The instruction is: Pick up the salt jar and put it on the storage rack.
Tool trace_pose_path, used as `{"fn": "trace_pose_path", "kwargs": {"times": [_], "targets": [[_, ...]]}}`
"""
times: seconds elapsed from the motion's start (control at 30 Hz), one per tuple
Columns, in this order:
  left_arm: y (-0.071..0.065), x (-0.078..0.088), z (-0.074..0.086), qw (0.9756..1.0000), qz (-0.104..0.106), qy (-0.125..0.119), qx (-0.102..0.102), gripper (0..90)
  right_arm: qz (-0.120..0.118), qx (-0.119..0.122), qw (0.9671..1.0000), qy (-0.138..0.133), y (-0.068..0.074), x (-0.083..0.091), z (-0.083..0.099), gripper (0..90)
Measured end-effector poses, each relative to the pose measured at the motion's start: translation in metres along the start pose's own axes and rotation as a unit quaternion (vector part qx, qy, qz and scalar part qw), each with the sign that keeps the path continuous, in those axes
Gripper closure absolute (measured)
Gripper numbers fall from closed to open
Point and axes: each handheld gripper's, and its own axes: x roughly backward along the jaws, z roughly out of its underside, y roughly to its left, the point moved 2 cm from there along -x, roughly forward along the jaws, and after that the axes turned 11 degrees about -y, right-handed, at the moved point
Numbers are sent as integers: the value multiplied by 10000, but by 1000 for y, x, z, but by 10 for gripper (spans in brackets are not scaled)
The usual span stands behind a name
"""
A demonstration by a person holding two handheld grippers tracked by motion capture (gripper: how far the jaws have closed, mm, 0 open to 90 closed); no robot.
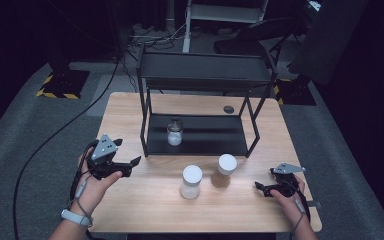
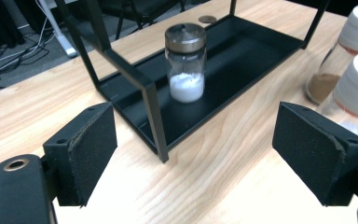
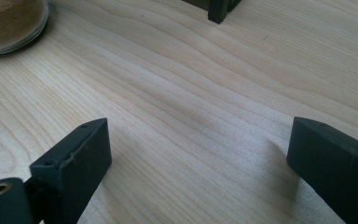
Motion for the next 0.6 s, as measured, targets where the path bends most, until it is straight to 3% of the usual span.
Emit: {"fn": "trace_pose_path", "kwargs": {"times": [0.37,0.6], "targets": [[7,8,32,9999,-21,85,145,128,5,-5,10000,0,0,0,0,61],[5,11,49,9999,-26,144,81,126,6,-5,10000,-1,0,0,0,61]]}}
